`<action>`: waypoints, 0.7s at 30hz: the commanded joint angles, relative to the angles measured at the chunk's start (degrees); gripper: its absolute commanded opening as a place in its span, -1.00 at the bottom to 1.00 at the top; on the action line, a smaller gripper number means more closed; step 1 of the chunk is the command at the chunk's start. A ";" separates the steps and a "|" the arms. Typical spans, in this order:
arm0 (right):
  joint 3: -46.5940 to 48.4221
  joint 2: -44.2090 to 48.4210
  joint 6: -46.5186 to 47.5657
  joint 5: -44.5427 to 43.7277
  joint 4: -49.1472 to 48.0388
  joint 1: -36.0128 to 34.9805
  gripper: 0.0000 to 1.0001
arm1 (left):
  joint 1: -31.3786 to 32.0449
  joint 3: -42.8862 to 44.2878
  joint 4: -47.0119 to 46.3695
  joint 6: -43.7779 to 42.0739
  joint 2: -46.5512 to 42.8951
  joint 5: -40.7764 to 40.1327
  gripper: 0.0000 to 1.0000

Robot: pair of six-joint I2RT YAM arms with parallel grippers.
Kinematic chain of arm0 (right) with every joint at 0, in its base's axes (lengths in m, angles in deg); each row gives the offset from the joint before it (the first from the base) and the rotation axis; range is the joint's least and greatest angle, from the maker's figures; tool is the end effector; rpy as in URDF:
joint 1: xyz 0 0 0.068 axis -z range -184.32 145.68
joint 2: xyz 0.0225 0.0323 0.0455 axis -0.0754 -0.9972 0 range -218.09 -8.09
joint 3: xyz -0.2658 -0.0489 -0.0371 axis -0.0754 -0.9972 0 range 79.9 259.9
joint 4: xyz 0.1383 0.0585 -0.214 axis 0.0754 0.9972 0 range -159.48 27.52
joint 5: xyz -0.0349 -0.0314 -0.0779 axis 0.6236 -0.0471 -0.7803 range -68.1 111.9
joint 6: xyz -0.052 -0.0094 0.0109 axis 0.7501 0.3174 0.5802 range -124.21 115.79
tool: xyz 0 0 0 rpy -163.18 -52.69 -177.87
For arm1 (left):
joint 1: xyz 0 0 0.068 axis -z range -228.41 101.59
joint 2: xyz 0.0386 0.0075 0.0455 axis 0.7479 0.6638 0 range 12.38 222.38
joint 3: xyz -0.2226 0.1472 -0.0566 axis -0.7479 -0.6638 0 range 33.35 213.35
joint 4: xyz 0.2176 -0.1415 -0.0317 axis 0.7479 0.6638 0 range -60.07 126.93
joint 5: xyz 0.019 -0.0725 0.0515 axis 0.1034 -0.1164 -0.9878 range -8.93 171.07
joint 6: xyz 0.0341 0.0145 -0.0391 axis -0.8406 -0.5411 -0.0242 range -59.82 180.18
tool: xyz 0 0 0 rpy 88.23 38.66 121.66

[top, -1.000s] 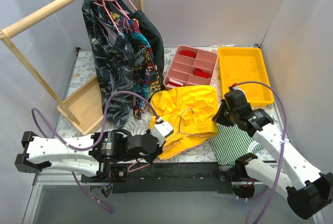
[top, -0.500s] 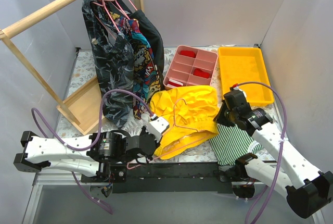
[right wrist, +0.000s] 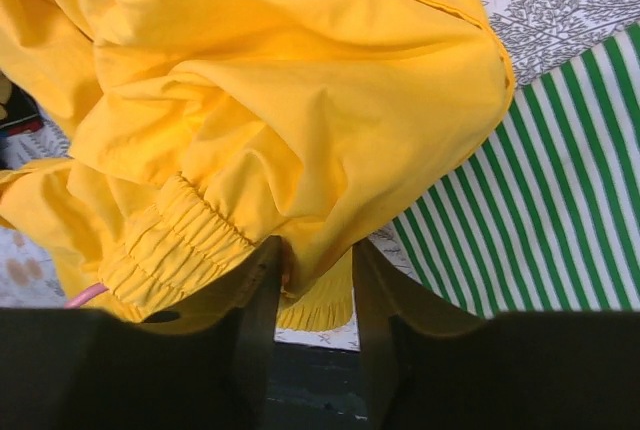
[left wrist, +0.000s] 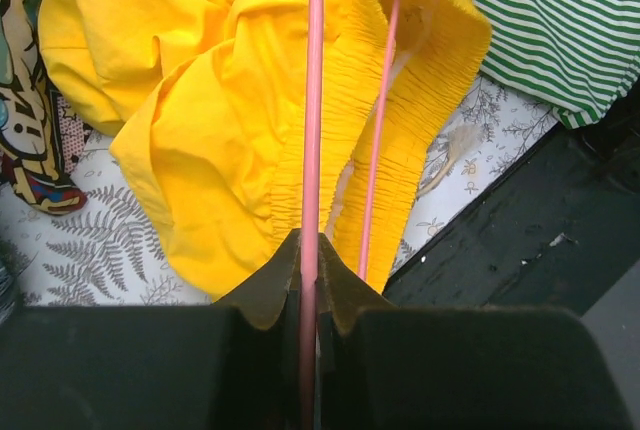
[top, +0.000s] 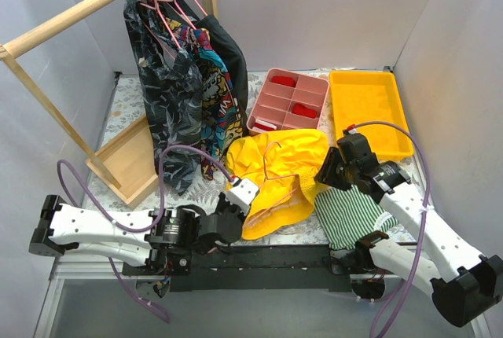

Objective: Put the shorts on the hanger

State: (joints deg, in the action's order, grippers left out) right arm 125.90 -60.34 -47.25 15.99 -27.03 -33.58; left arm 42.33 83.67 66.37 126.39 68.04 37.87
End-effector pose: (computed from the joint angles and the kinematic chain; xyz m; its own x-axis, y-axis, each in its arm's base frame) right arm 0.1595 0.0851 0.2730 -0.7704 0.3466 -0.5352 0.1355 0.9092 0.3938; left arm 0.0218 -0.1955 0.3018 -0.6695 -0.1897 -0.7182 0.3046 0.8117 -0.4984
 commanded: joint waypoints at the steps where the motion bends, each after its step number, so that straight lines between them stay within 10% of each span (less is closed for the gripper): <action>1: 3.66 -0.40 3.92 4.33 -3.43 -0.19 0.03 | 1.37 -4.52 -16.21 -1.70 -0.29 -8.74 -1.00; 5: 4.45 1.27 8.32 4.51 -5.45 -0.10 0.44 | 1.72 -10.14 -26.93 -3.18 -0.20 -11.29 -1.00; 12: 5.06 2.16 12.20 5.12 -8.18 -0.19 0.52 | 1.72 -17.44 -53.65 -15.49 0.59 -3.40 -1.00; 21: 9.19 0.22 13.69 5.47 -10.47 -0.80 -0.23 | 1.81 -25.10 -75.19 -25.16 2.70 0.39 -1.00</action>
State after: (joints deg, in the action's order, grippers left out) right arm 131.08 -60.12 -35.08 20.67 -34.68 -33.80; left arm 43.86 59.32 7.56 107.20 69.68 36.51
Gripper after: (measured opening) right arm 0.502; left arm 0.029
